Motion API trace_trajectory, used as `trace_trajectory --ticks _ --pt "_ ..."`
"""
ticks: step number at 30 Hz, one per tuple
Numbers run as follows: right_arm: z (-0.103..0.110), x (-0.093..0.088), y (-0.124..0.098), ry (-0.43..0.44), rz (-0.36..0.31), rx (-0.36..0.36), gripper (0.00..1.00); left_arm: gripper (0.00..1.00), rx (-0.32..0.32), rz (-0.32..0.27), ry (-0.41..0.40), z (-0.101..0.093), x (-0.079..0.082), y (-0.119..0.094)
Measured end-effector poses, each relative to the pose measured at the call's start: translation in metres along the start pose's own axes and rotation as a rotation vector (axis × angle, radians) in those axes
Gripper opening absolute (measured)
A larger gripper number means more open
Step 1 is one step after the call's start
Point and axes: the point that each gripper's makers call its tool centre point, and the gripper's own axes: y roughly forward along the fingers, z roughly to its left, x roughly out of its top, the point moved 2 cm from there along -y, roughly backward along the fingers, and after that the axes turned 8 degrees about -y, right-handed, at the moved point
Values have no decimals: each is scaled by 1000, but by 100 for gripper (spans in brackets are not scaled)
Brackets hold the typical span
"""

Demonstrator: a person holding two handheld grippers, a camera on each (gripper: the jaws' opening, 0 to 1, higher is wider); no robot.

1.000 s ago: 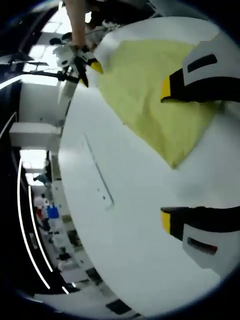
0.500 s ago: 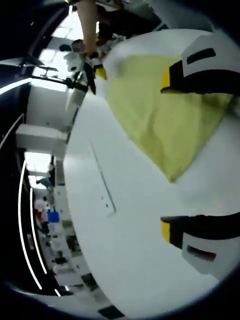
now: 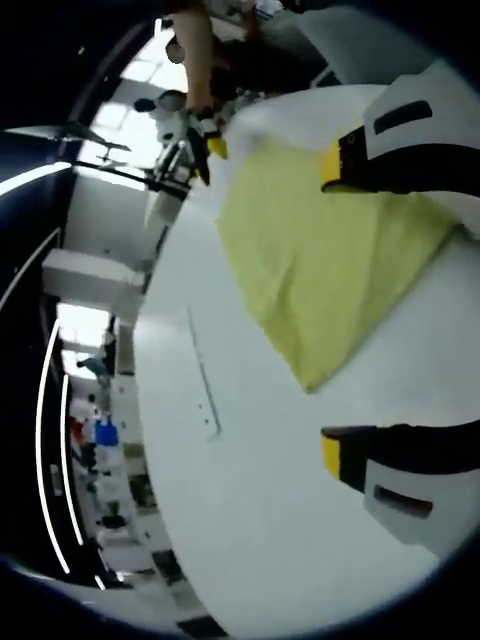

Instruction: Fold the garment on the visible template until the final outline fits inside the template.

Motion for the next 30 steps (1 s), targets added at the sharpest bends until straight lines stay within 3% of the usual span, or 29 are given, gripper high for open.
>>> trace_trajectory --ticks 11,18,30 --pt "23 -17 -39 36 -19 -20 72 91 -7 -60 -43 -17 -12 -42" --pt "33 -27 -46 57 -13 -27 71 85 -14 -65 -93 -28 -34 -59" --pt "52 -46 -39 80 -7 1 64 74 -80 -2 -143 -54 -72 -55"
